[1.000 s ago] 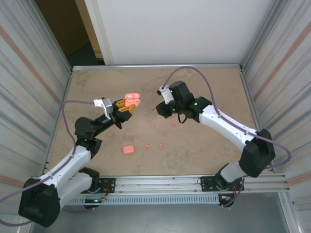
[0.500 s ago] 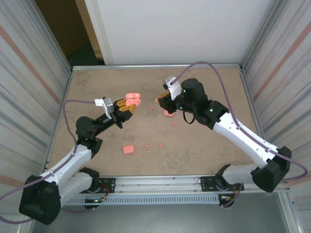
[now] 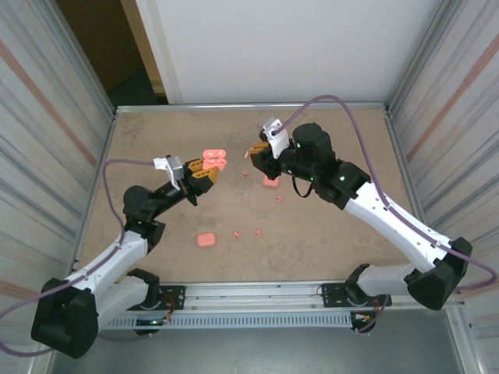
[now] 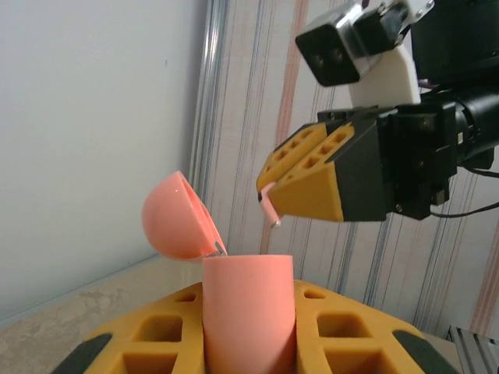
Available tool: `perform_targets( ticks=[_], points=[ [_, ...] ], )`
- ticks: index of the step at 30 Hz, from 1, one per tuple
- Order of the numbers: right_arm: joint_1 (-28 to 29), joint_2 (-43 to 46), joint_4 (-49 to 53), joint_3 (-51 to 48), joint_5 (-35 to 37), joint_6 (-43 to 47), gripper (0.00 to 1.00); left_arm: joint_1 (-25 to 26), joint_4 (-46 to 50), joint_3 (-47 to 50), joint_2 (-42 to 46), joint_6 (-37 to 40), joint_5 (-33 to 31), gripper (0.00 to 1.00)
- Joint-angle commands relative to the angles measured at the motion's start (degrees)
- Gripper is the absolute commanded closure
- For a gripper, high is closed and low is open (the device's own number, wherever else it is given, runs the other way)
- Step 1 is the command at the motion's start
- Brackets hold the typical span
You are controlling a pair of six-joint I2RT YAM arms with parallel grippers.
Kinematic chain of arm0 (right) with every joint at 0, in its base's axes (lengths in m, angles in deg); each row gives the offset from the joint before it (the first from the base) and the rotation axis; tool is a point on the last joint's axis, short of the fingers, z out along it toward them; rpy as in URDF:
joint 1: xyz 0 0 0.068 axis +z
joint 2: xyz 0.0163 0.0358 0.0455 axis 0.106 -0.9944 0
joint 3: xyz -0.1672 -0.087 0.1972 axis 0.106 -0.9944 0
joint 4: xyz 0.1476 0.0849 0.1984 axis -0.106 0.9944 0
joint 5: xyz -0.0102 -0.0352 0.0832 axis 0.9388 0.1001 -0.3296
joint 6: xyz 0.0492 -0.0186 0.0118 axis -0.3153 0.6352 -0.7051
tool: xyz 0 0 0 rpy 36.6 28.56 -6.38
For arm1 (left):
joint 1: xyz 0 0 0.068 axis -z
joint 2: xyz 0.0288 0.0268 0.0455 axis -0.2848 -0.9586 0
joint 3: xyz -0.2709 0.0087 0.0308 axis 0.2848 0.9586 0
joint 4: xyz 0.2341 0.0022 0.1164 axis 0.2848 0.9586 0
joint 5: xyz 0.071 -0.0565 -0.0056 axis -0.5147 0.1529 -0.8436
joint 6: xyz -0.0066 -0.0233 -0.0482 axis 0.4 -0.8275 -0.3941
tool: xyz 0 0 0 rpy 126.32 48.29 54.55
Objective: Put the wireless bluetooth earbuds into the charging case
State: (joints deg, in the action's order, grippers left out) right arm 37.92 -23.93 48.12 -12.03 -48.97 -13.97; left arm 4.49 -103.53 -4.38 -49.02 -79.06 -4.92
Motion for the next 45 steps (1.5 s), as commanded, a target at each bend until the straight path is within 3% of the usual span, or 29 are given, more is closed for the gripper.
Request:
perform_targets(
  ticks=[1,15,45],
  points=[
    [1.1,0.7,-2.1,2.7,0.8,2.4,0.81,0.4,-3.2,-0.4,-0.3,-1.0,1.0,1.0],
    [5.3,-1.4,-7.4,4.8,2.8,5.1,0.81,0.5,-3.7,-0.2,-0.7,-1.3,1.0,1.0],
    [10.3,-8.0,-8.0,9.2,3.2,8.2,0.81,0.9,-4.5,0.1,-0.6,-1.4,0.7,1.0]
  ],
)
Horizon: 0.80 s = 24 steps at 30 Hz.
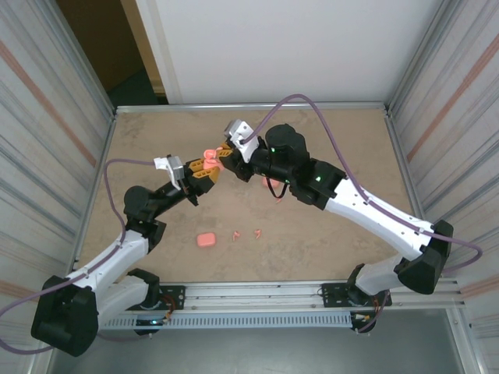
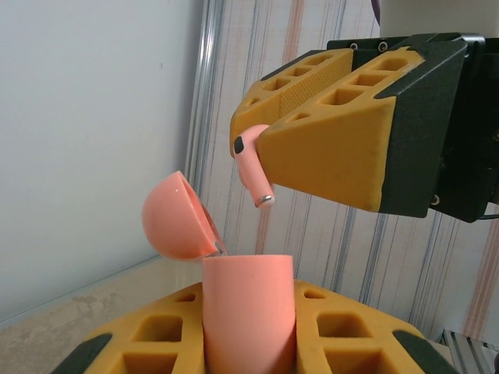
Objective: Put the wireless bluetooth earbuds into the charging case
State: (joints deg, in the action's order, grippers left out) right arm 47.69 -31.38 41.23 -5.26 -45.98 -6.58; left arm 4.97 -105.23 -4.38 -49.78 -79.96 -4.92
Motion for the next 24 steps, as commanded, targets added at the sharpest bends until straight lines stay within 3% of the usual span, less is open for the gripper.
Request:
perform_targets(
  ticks=[1,24],
  points=[
    [0.6,-0.7,-1.1,2.6,0.3,0.8,0.81,0.4,-2.8,0.1,0.2,-0.4,0.7,1.0],
    [1.2,-2.6,0.2,3.4,-0.4,1.0,0.81,0.5,-2.8,0.0,0.0,-0.4,0.8,1.0]
  ],
)
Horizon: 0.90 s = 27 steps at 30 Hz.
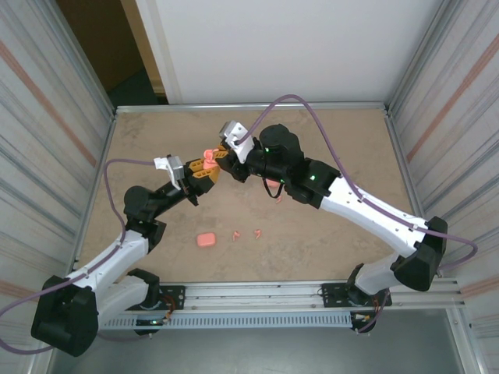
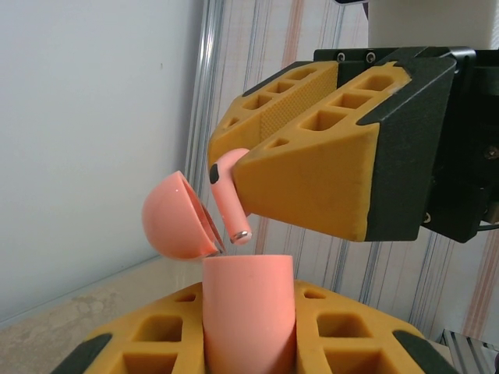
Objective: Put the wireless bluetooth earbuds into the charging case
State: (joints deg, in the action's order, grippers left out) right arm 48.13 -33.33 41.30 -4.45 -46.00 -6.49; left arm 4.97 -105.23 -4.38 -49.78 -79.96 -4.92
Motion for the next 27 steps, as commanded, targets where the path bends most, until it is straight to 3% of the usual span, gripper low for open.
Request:
perform_targets(
  ticks=[1,27],
  points=[
    [0.7,-0.8,0.3,2.7,-0.5,1.0,0.81,0.5,-2.8,0.0,-0.1,-0.4,0.7,1.0],
    [1.1,-1.6,4.1,3.3,-2.9,1.1,0.8,0.6,-3.9,-0.6,-1.3,-0.6,1.3,1.0]
  ],
)
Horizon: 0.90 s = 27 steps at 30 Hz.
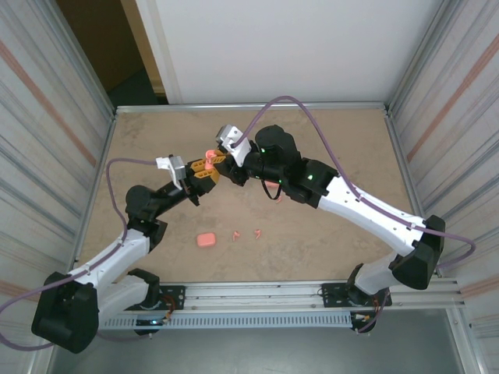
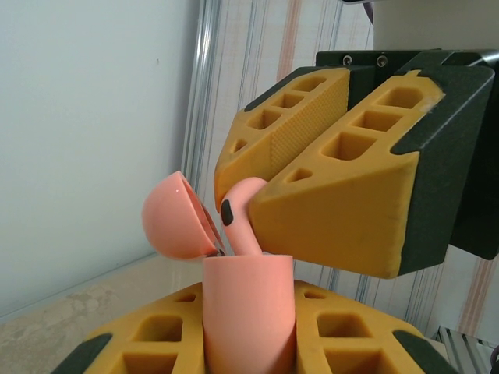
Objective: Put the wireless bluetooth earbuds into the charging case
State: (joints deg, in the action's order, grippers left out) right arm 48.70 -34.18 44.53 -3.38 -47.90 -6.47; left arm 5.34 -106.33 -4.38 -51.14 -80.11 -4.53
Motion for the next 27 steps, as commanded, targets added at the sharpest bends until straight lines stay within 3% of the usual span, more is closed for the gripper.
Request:
perform_targets(
  ticks=[1,16,27],
  points=[
    [0.5,-0.9,0.8,2.4,-0.8,1.1,0.8,0.3,-2.8,-0.6,0.1,-0.4,0.9,1.0],
    [0.2,-0.4,3.5,2.5,-6.1,-0.2,0.7,0.4,-2.9,-0.2,0.8,-0.5,0.8,1.0],
    [-0.9,1.5,2.2,3.7,-7.0,-1.7,0.43,0.4,-2.6,-0.2,1.5,-0.4,0.6,1.0]
  ],
)
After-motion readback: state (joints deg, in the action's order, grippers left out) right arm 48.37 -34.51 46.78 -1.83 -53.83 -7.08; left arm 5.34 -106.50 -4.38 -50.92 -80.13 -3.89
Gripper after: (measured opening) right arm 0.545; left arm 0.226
